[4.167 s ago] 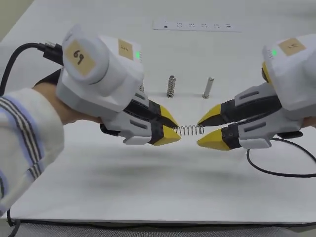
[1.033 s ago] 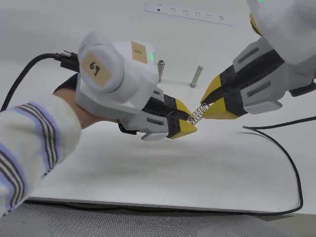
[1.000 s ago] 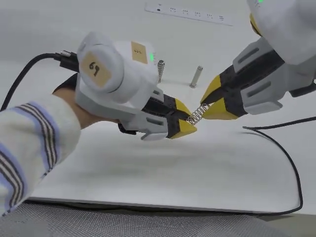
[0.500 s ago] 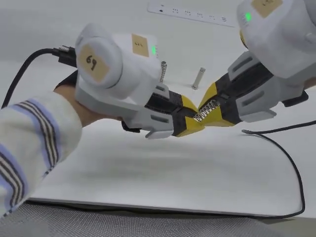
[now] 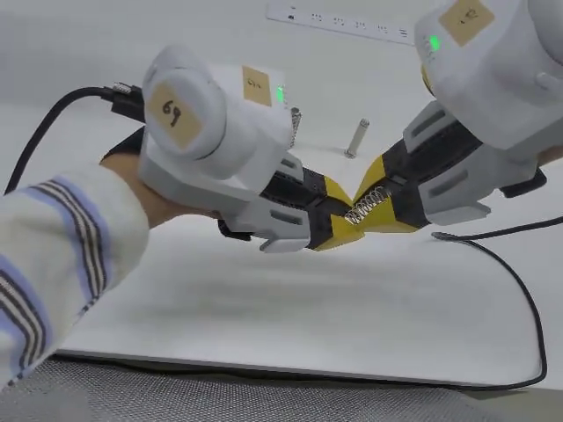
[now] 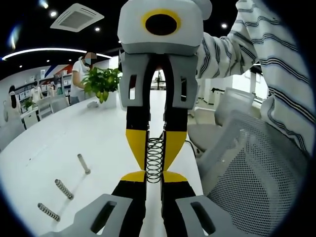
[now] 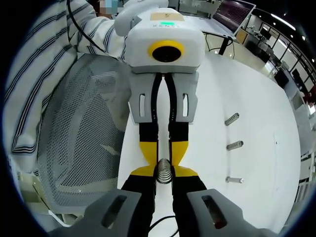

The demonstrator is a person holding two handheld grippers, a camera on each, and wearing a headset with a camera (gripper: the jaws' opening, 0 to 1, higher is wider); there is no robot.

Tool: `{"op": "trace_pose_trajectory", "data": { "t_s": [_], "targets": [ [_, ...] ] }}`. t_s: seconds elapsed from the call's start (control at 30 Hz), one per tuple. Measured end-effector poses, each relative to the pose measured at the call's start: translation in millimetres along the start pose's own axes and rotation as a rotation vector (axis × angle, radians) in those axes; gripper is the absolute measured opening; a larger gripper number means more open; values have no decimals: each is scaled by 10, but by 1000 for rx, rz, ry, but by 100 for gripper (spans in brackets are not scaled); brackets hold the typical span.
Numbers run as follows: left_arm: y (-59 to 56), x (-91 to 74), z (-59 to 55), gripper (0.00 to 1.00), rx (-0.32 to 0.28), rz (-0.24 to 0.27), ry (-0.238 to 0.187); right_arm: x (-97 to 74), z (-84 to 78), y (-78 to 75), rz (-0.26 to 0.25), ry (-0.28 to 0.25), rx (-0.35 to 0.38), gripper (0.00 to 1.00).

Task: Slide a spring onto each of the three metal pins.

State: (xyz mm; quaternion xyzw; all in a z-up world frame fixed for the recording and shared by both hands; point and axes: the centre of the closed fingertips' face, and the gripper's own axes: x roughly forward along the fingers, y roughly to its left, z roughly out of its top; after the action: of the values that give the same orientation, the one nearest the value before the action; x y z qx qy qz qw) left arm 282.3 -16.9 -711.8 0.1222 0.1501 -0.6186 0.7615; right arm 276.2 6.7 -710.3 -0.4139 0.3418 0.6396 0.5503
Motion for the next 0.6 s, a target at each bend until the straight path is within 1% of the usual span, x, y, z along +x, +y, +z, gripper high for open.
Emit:
{"op": "trace_pose_trajectory", "data": {
  "t_s": [0.17, 0.3, 0.4, 0.5, 0.6],
  "targets": [
    [31, 3, 16, 3, -5, 17, -9, -13, -15, -46, -7, -4, 25, 8],
    [54, -3, 27, 4, -28, 26, -18, -17, -3, -34, -12, -7, 30, 8],
    [68, -8, 29, 4, -24, 33, -17, -16, 1, -34, -17, -6, 29, 8],
    [79, -12, 35, 5, -25, 38, -19, -16, -7, -51, -22, -4, 28, 8],
    [108, -21, 49, 6, -43, 47, -29, -23, 7, -89, -30, -10, 33, 8]
  ]
}}
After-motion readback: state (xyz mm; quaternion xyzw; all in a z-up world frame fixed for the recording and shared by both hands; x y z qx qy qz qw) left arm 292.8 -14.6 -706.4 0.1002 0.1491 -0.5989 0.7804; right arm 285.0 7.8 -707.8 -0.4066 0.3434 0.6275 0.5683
